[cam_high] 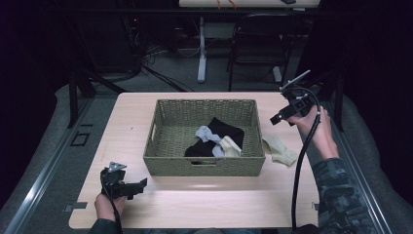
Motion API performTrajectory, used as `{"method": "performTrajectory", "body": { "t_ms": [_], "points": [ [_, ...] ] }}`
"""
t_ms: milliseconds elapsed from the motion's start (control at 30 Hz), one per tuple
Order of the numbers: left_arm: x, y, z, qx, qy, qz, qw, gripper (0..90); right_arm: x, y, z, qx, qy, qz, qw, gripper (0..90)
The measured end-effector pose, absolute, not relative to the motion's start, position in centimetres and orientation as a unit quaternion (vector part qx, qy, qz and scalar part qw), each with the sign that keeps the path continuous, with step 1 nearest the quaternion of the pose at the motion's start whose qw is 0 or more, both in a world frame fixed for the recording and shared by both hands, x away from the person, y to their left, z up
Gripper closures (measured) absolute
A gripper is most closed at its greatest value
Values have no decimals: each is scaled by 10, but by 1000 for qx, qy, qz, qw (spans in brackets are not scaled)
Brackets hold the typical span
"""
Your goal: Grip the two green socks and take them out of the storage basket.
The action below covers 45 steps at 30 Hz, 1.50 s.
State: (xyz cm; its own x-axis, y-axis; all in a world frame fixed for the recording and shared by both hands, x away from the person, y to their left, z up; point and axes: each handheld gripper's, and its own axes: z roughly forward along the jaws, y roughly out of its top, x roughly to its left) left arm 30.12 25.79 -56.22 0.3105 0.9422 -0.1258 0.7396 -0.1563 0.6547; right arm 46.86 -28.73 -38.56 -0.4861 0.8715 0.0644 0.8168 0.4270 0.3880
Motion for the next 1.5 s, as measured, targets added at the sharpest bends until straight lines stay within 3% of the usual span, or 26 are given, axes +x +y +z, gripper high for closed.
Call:
{"method": "performTrajectory", "body": {
  "t_ms": [300,500,700,1033,1500],
  "points": [
    [301,258,-563,743,565,159,321,2,468,-248,-364,459,862,202,75,106],
    [301,258,-563,743,566,159,321,2,471,-222,-364,438,871,212,64,35],
    [301,258,-563,743,565,159,322,2,473,-197,-371,422,880,212,51,21],
    [301,258,-562,742,566,158,322,2,476,-165,-393,402,892,206,27,16],
    [302,258,-562,743,565,157,323,2,479,-145,-439,401,899,178,-6,116]
  ]
}}
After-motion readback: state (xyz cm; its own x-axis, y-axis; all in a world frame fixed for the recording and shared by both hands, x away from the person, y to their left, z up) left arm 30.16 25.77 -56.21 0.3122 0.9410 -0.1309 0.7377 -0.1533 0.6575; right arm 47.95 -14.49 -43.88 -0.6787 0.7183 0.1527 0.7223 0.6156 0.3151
